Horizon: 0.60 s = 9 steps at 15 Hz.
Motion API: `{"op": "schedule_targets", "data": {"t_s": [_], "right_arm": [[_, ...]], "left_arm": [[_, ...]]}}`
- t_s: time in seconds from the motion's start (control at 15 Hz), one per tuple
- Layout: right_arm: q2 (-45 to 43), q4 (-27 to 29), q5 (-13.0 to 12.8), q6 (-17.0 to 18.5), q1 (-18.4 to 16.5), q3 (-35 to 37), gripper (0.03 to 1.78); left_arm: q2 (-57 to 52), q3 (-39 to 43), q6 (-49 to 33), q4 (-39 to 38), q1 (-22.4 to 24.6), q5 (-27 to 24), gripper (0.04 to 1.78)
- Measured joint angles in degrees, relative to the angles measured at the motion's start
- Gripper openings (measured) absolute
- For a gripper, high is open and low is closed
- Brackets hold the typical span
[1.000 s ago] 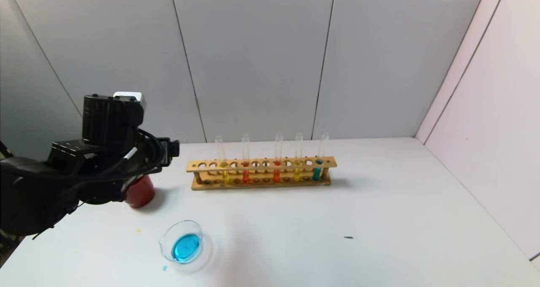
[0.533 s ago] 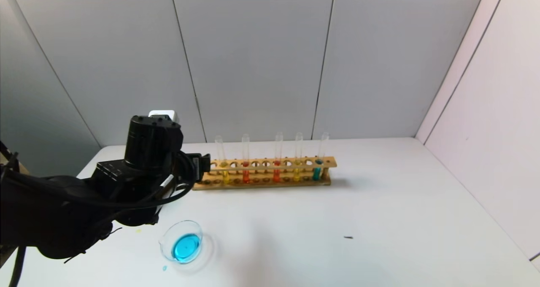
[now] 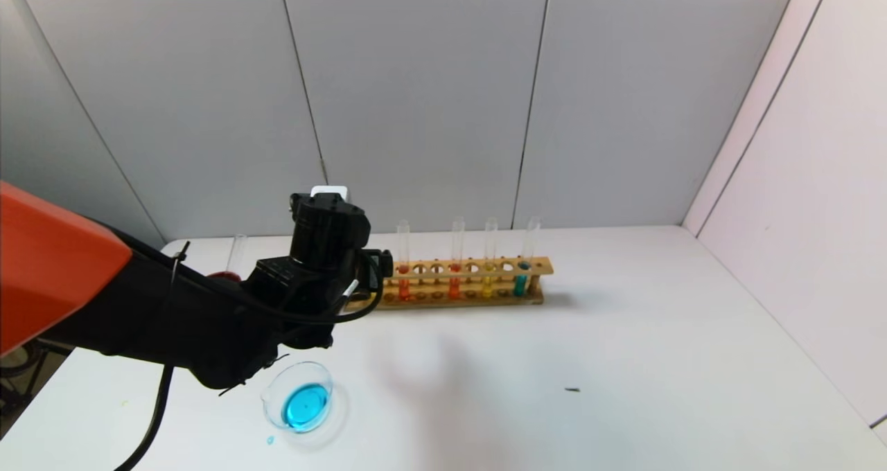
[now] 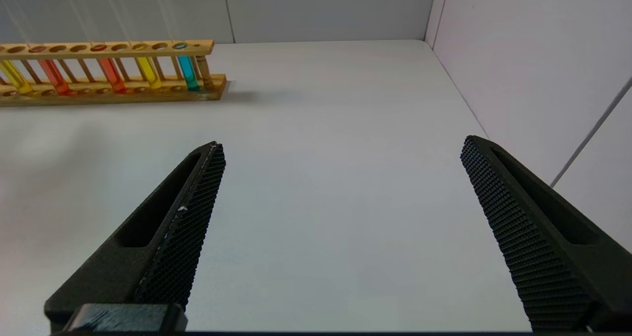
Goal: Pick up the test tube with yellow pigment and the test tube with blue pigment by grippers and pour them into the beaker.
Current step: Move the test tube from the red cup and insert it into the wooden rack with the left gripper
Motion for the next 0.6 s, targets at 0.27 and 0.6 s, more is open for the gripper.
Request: {"op": "schedule_targets", "data": {"t_s": [0.27,0.6], "right_arm": [[0.0,0.0,0.0,0.0,0.0,0.0,1.74],[0.0,0.0,0.0,0.0,0.0,0.0,1.74]], "left_arm": [[4.5,-5.0,0.3,0.1,0.0,0.0,1.75],[8.3,-8.8,1.2,0.2,1.3,0.1,1.75]]}}
